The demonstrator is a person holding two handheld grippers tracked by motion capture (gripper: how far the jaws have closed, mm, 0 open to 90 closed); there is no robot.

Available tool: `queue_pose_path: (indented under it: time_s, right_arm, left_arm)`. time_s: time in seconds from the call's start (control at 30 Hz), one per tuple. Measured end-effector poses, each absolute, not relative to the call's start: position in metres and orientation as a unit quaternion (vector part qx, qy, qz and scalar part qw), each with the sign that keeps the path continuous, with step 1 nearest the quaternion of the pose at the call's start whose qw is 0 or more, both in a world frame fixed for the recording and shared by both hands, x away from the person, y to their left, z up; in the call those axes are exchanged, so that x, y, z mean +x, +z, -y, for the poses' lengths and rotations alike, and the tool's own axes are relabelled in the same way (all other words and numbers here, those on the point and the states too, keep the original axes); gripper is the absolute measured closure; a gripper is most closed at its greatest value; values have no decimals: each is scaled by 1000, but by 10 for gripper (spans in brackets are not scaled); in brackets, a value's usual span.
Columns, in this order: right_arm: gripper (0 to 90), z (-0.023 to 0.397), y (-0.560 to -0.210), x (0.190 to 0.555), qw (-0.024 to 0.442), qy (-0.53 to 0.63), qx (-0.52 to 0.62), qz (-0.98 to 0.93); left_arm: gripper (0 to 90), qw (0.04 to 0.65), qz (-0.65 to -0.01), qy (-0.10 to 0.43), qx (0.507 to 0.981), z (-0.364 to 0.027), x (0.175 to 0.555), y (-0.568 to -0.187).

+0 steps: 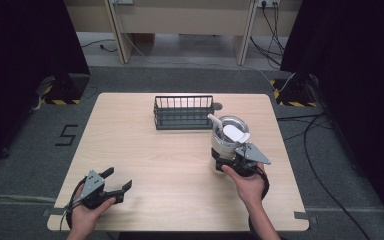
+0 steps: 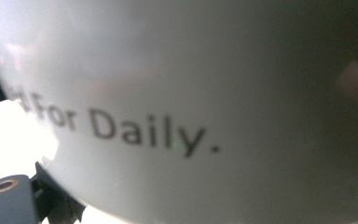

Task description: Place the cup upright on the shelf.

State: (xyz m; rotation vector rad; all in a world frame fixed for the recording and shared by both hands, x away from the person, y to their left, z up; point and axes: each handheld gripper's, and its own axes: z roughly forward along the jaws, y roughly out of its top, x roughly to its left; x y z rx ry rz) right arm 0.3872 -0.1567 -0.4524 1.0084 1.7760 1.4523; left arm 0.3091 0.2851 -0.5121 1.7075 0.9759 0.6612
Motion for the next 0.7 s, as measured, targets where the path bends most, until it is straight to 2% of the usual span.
queue_pose_path:
  time_s: [0.7]
  right_arm:
    - [98, 146, -422, 414, 313, 559, 378, -668]
  left_arm:
    - [151, 511, -404, 273, 708, -286, 309, -511]
